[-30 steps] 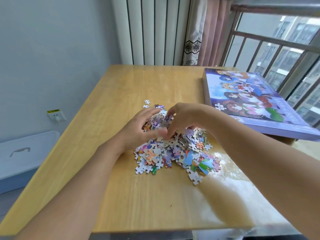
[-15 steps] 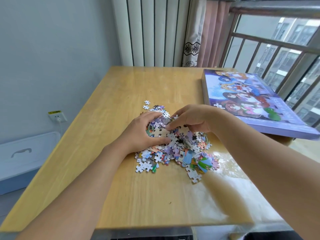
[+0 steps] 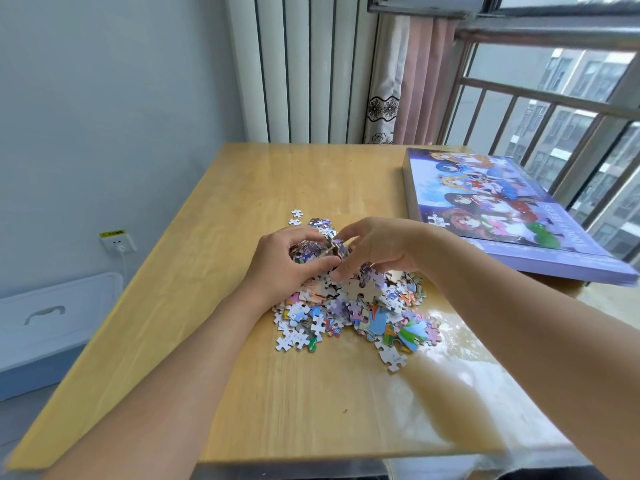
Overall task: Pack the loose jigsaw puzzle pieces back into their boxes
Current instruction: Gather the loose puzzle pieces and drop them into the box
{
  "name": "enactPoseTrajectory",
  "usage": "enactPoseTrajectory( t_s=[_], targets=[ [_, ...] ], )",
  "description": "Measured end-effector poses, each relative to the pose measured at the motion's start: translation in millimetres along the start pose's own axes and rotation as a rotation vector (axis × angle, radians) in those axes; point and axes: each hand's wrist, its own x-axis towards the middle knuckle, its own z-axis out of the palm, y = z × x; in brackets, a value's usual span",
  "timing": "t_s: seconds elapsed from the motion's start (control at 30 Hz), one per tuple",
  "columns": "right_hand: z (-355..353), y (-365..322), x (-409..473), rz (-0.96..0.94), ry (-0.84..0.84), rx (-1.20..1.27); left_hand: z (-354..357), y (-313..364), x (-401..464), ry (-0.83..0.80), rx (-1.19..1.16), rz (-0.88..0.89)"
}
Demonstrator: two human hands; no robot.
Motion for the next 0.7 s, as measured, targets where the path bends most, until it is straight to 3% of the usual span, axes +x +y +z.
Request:
enactPoseTrajectory(
  t_s=[0.2, 0.37, 0.5, 0.7],
  targets=[
    [13, 8, 16, -0.237, 0.261, -0.077, 5, 0, 3, 0.096, -0.073, 0.049],
    [14, 17, 22, -0.308, 0.311, -0.019, 6, 1, 3, 0.147, -0.163, 0.067],
    [12, 23, 20, -0.236, 0.298, 0.164, 4, -2, 4, 0.118, -0.136, 0.004],
    [-2, 26, 0, -0.232, 0.323, 0.540, 0, -2, 2, 0.232, -0.094, 0.003]
  ],
)
